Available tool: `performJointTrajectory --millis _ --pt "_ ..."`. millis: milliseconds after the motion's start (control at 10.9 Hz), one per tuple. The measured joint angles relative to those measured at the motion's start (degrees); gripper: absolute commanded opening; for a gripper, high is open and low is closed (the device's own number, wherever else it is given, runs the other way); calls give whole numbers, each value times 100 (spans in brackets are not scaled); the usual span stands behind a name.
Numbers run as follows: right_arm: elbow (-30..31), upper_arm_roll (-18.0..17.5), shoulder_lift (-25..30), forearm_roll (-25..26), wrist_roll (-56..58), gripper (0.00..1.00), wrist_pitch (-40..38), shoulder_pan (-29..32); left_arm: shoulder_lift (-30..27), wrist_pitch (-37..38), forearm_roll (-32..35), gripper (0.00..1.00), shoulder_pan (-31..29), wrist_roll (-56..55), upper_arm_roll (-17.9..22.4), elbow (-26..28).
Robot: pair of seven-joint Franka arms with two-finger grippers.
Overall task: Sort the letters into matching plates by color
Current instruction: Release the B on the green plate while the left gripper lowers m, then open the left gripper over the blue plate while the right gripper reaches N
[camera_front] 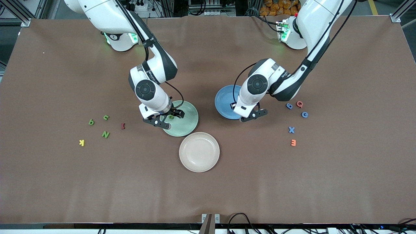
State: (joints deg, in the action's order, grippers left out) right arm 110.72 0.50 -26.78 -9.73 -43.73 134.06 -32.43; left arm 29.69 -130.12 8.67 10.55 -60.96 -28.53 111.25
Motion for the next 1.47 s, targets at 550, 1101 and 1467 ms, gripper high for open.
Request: performJointTrajectory --millis 550,1101,1467 --pt "-74 164 89 497 1063 100 -541 947 197 -253 0 47 212 -424 7 -31" --pt "-75 166 95 778 2097 100 -555 1950 344 -259 0 100 321 -793 11 -267" --pt "-78 174 110 803 2141 100 -460 2693 275 -263 123 100 242 -773 55 -427"
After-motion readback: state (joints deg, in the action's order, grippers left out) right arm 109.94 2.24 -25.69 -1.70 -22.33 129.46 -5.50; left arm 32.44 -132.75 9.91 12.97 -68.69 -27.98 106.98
